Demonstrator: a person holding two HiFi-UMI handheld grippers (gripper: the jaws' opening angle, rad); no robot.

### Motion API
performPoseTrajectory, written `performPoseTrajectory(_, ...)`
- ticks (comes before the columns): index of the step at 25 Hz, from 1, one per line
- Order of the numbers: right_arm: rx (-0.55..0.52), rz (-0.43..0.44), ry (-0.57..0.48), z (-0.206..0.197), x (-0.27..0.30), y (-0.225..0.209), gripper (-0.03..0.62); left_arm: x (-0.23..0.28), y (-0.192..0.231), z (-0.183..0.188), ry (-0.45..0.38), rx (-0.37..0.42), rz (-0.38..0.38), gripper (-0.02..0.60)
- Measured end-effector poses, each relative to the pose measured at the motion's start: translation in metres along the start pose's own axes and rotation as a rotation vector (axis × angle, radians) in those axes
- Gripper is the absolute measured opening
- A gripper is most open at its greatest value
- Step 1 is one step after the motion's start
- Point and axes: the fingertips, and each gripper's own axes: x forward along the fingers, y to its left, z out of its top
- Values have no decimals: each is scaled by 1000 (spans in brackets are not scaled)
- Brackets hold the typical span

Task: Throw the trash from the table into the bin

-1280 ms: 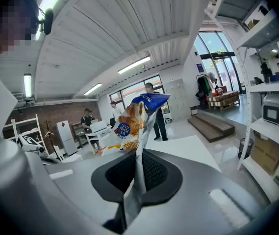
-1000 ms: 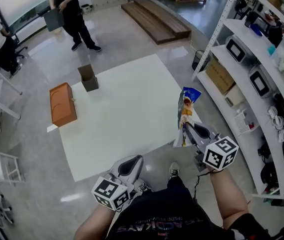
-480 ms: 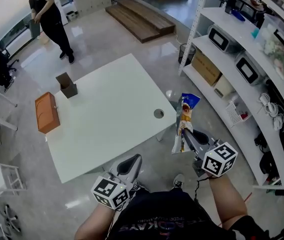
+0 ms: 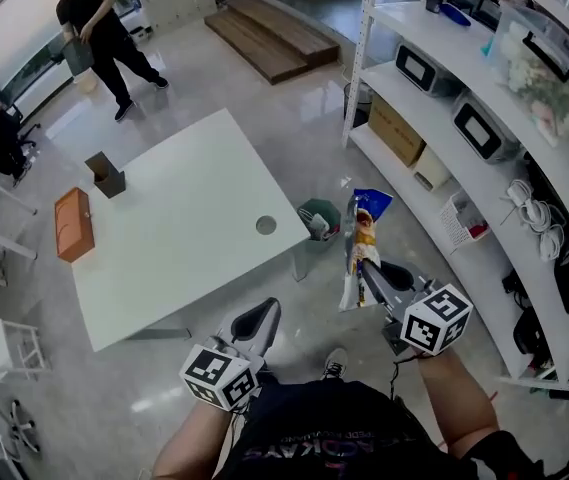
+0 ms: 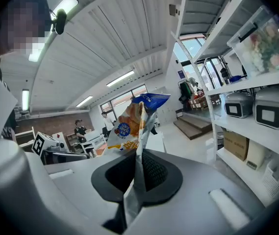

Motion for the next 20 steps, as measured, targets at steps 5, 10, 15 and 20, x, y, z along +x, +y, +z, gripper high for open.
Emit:
performPoseTrajectory(5,7,28,1,2,-33,-31,11,31,-34,-4,-1,-1,33,8)
performPoseTrajectory(10,23,26,-2,5,-55,-54,11,55,-58,-4,14,11,25,8)
performPoseTrajectory(15,39,7,7,3,-54,-75,11,78,-61,-2,18,9,5,8)
performPoseTrajectory(20,49,-1,27,5,-35,-94,11,105,-46,-1,27,-11,-6,8)
